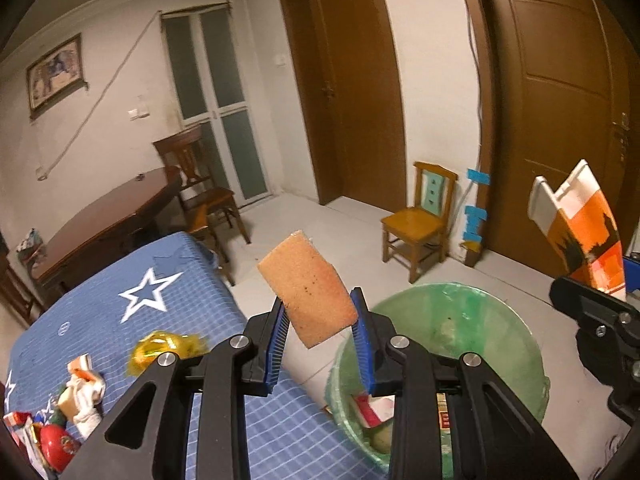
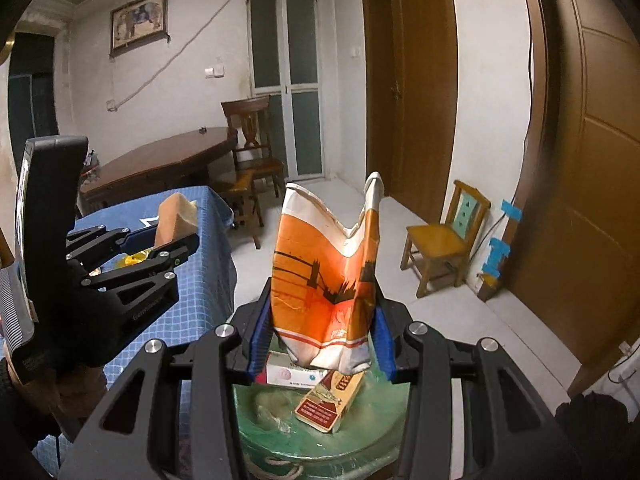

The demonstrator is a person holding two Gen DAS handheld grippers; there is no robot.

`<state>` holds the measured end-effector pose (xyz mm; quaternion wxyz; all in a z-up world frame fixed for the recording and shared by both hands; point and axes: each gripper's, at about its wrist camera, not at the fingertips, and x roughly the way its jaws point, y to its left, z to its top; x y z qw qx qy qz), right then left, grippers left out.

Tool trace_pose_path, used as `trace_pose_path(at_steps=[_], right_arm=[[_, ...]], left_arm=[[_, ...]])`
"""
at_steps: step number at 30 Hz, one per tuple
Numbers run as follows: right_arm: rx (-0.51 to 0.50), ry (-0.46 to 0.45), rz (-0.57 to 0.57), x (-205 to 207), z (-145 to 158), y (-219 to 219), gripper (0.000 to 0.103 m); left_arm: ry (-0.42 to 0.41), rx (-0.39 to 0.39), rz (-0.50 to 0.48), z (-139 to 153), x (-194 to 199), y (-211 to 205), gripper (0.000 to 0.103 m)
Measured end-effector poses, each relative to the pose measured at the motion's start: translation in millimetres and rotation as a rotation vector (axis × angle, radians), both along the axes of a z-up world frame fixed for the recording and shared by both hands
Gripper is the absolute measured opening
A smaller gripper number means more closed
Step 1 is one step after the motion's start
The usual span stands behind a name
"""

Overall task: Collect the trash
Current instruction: 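Carry cup and sponge over the green bin and open both tools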

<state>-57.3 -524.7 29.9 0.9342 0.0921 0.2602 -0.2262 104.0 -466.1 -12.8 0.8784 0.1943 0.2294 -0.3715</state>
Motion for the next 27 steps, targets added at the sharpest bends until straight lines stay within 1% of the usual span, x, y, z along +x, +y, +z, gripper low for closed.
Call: trace_pose_path(at_steps=[4, 7, 10, 13, 27], right_arm=[[0.024, 0.015, -0.014, -2, -5, -7, 0.041], [0.057, 0.022, -0.021, -4, -8, -14, 0.041], [0.086, 0.029, -0.024, -5, -11, -17, 0.041], [0.102, 0.034, -0.023, -5, -13, -19, 0.041], [0.179, 0.051, -0.004, 1, -16, -37, 0.041]], left_arm=[[0.005, 0.018, -0.044, -10, -2, -10, 0.032], [0.024, 0.026, -0.070, -18, -3, -18, 0.032], [0.039, 0.031, -0.088, -20, -5, -15, 0.032], [0.042, 0.039, -0.107, -26, -7, -20, 0.032], [0.063, 0.057, -0.139, -35, -2, -23, 0.032]])
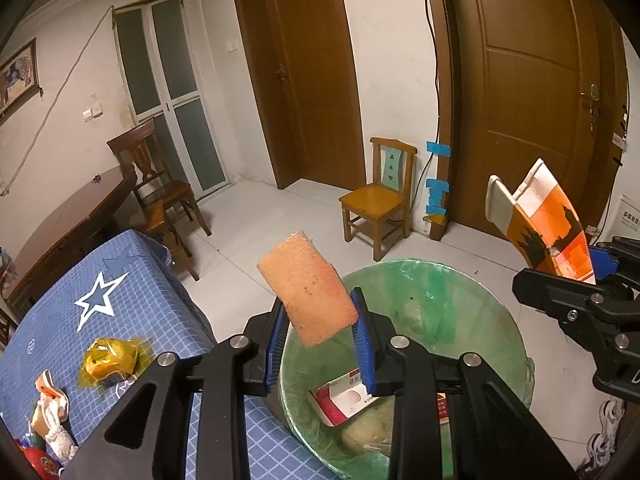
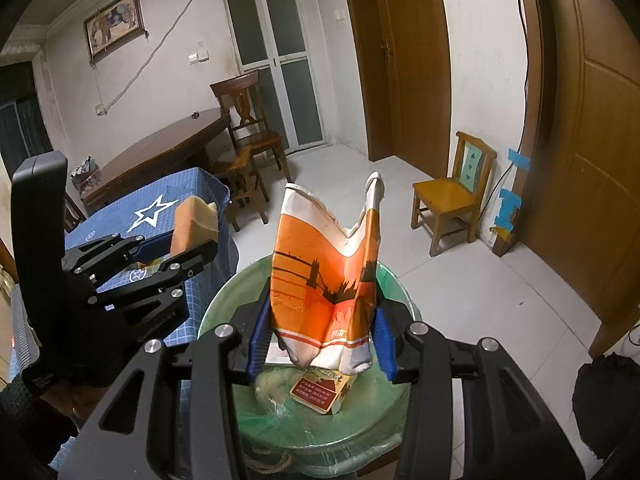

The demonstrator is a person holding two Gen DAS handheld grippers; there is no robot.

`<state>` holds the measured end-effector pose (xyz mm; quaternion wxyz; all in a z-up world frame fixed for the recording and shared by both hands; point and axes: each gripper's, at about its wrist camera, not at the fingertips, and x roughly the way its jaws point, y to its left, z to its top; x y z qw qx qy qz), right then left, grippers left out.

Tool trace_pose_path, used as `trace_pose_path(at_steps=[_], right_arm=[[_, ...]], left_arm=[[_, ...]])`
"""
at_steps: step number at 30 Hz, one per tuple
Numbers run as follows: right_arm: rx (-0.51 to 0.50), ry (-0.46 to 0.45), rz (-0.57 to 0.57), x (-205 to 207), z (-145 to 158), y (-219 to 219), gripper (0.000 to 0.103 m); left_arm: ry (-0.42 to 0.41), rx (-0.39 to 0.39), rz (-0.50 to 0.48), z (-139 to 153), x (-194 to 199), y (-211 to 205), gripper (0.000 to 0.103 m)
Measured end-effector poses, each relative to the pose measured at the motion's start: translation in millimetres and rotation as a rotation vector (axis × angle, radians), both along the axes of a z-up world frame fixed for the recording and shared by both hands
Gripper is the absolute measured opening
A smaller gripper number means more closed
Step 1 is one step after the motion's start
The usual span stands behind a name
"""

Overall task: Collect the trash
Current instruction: 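Carry cup and sponge over the green bin and open both tools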

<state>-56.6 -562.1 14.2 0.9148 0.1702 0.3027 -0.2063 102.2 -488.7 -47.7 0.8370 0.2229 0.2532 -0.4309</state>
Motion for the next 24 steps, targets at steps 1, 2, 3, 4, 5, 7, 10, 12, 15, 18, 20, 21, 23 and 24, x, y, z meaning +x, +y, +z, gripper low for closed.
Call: trace_pose_path(at_steps=[1, 2, 3, 4, 5, 7, 10, 12, 15, 18, 20, 21, 23, 24], right_arm=[[0.005, 0.001, 0.002, 1, -1, -1, 0.041], [0.007, 0.003, 0.003, 1, -1, 0, 0.041], [0.011, 0.005, 0.006, 2, -2, 0, 0.041], [0.015, 0.008, 0.008, 4, -1, -2, 0.041], [0.019, 0.011, 0.010, 5, -1, -2, 0.041], [0.028, 0.015, 0.014, 7, -3, -4, 0.042], [0.043, 0.024, 0.020, 10, -5, -8, 0.043], [0.049, 0.031, 0.023, 12, -8, -9, 0.043], [0.057, 0.054, 0.049, 19, -12, -10, 0.048], [0.051, 0.069, 0.037, 22, -16, -12, 0.058], [0.056, 0.063, 0.030, 22, -17, -14, 0.058], [0.060, 0.057, 0.027, 21, -17, -15, 0.058], [0.064, 0.053, 0.022, 18, -17, -16, 0.058], [0.063, 0.052, 0.019, 17, -17, -16, 0.058]], left_arm=[[0.001, 0.000, -0.003, 0, 0, 0, 0.032], [0.006, 0.001, -0.009, 0, 1, 0, 0.032], [0.010, 0.002, -0.013, -1, 1, 0, 0.032], [0.010, 0.004, -0.016, -2, 1, -1, 0.032], [0.010, 0.007, -0.018, -3, 2, -1, 0.032], [0.019, 0.014, -0.022, -6, 6, 0, 0.032], [0.036, 0.020, -0.026, -9, 10, -1, 0.032], [0.057, 0.019, -0.038, -10, 13, -1, 0.033], [0.107, 0.016, -0.057, -13, 21, -1, 0.037], [0.135, 0.015, -0.052, -16, 30, 1, 0.063], [0.146, 0.006, -0.053, -16, 35, 4, 0.063], [0.152, 0.003, -0.055, -16, 36, 6, 0.063], [0.166, -0.006, -0.061, -15, 39, 8, 0.063], [0.170, -0.010, -0.063, -15, 40, 9, 0.063]])
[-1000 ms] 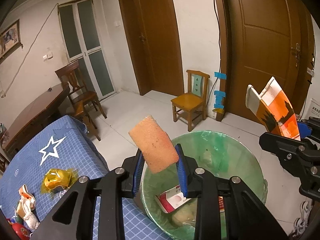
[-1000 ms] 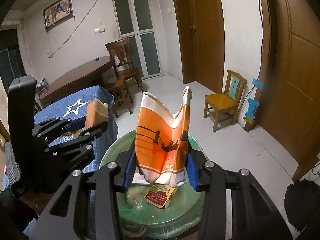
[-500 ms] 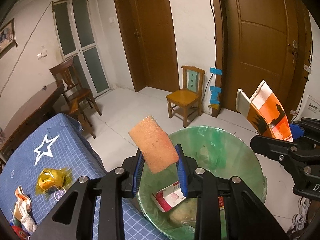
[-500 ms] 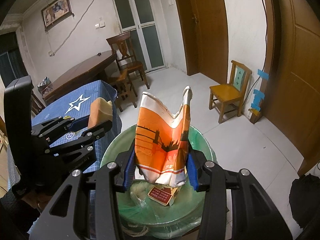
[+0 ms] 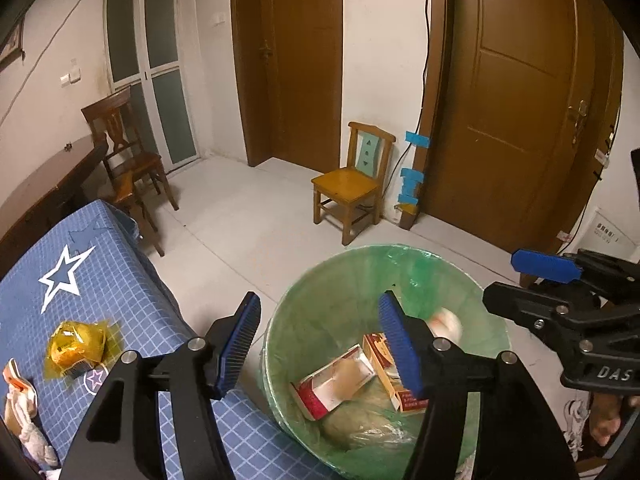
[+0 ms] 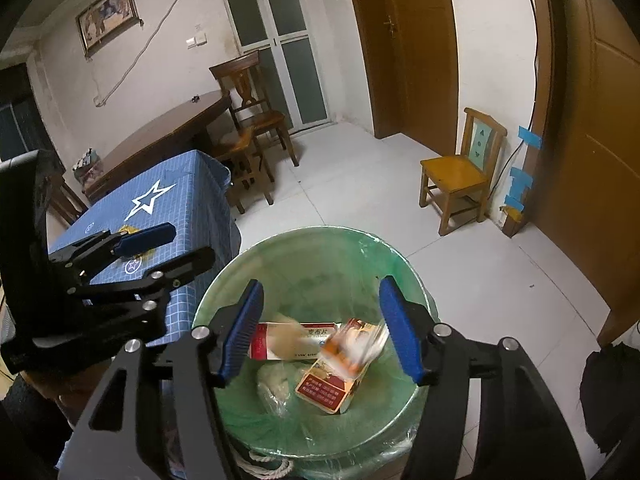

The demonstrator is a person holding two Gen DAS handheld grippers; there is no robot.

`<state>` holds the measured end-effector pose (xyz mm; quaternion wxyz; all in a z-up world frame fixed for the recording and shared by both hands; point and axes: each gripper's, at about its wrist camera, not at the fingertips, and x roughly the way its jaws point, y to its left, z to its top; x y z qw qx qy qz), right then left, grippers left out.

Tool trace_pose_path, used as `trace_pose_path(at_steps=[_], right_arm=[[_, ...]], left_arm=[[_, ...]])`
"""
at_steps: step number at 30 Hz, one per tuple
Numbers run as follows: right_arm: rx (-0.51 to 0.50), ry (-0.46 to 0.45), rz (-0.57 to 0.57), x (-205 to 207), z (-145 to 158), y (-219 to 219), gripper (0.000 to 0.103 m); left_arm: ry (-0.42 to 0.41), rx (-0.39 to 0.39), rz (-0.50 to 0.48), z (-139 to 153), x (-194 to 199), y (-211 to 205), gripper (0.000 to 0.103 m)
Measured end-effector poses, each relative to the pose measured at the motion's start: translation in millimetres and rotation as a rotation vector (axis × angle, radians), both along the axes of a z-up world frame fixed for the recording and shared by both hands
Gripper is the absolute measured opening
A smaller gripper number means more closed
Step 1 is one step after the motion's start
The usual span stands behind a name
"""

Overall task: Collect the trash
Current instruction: 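Carry cup and sponge over the green bin and open both tools, then return both tools to the table and grasp the red cigarette pack with left tool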

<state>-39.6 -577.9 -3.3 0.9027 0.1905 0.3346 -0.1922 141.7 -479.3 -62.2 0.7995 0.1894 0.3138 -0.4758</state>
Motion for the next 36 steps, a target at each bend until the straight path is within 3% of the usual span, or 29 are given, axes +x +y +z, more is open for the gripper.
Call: trace_pose_path(at_steps=[13, 21, 30, 36], right_arm=[[-0.012, -0.034, -0.003, -10, 2, 9, 0.058], [-0.080, -0.135, 0.059, -1, 13, 50, 0.058], [-0.083, -0.168, 0.303, 49, 22, 125, 0.058], [-0.097, -0.168, 0.467, 79, 29, 193, 0.058]], left_arm=[[-0.039, 0.004, 0.050, 3, -10, 18, 0.065], [-0.074, -0.023, 0.191, 11, -9, 88, 0.068], [-0.167, -0.103, 0.378, 37, -21, 236, 0.074], [-0.133, -0.119, 0.679, 51, 13, 372, 0.078]])
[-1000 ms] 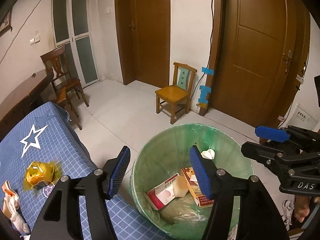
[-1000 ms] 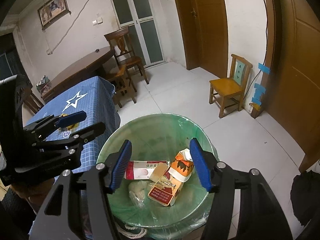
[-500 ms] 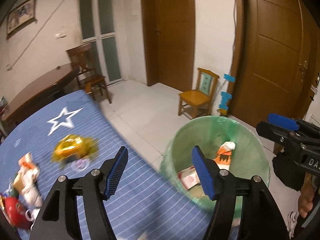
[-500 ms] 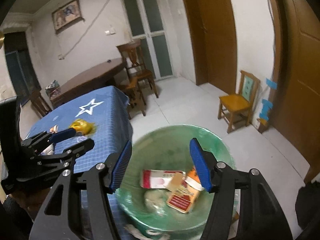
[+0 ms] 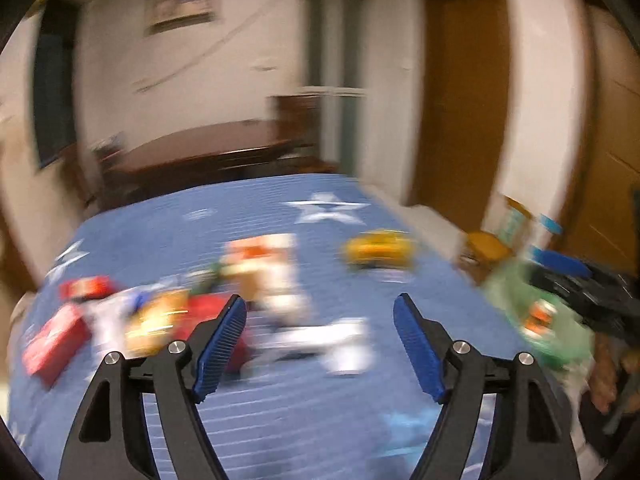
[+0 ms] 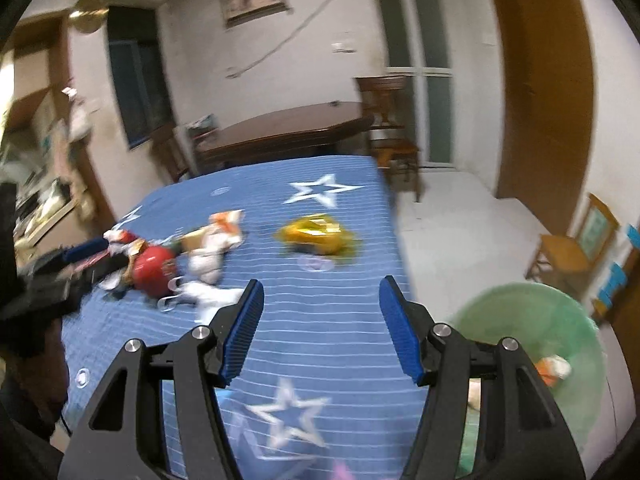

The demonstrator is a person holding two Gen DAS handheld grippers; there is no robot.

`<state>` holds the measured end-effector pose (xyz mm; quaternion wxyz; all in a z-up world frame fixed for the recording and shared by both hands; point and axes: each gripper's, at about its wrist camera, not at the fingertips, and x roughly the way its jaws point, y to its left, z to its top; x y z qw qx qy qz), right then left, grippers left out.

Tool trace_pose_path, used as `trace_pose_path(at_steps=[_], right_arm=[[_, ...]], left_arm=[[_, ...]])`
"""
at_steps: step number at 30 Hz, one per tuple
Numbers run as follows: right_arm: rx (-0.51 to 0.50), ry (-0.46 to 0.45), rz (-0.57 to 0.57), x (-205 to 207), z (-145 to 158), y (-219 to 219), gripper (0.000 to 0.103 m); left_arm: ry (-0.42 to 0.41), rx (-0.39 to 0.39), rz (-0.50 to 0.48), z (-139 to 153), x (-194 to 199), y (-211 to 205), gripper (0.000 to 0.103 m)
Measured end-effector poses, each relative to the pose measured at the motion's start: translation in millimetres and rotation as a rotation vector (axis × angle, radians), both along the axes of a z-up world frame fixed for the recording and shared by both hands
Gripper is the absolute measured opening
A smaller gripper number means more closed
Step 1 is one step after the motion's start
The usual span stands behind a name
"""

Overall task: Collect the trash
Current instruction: 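Return both tools to the table and grasp the red cigarette pack with left tool, then grasp the white snack wrapper with right tool while left tool holds the cigarette pack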

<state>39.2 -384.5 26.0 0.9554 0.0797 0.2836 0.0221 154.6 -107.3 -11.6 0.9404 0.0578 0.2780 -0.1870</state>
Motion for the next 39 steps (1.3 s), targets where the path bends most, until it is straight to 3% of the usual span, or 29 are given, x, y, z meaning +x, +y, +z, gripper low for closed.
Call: trace_pose_path(at_steps=[3, 5, 7, 10, 12, 15, 18, 21, 24, 28, 32, 34, 37, 39], right_arm=[[0.013, 0.010, 0.057, 2, -2, 23, 0.058], [0.025, 0.030, 0.084, -1, -7, 38, 0.058], [0.029, 0.051, 0.098, -8, -12, 50, 0.058], [0.021, 0.082, 0.097, -23, -19, 57, 0.058], [0.017, 0.100, 0.086, -28, -23, 56, 0.058], [0.011, 0.122, 0.063, -31, -28, 53, 0.058], [0.019, 0.138, 0.053, -28, -33, 49, 0.058], [0.013, 0.136, 0.064, -25, -34, 54, 0.058], [-0.001, 0.124, 0.081, -27, -33, 58, 0.058], [0.003, 0.126, 0.101, -29, -35, 61, 0.058], [0.016, 0.130, 0.121, -28, -37, 66, 0.058], [0.014, 0.125, 0.135, -28, -36, 71, 0.058], [0.008, 0.126, 0.174, -28, -36, 82, 0.058], [0.002, 0.126, 0.230, -27, -36, 94, 0.060]], left_arm=[[-0.009, 0.121, 0.243, 14, 57, 55, 0.084], [0.057, 0.195, 0.375, 17, 118, 92, 0.085], [0.104, 0.290, 0.589, 13, 181, 133, 0.086], [0.234, 0.364, 0.753, -3, 254, 184, 0.086], [0.376, 0.408, 0.787, -28, 297, 206, 0.086], [0.551, 0.355, 0.769, -54, 326, 220, 0.086], [0.619, 0.378, 0.633, -71, 330, 197, 0.086], [0.620, 0.442, 0.516, -83, 310, 172, 0.086], [0.582, 0.434, 0.439, -76, 273, 152, 0.086], [0.559, 0.395, 0.201, -62, 202, 123, 0.086], [0.513, 0.446, 0.094, -70, 119, 108, 0.089], [0.526, 0.412, 0.004, -67, 69, 115, 0.089], [0.414, 0.324, 0.031, -40, 9, 143, 0.089], [0.388, 0.245, 0.058, -32, -12, 170, 0.089]])
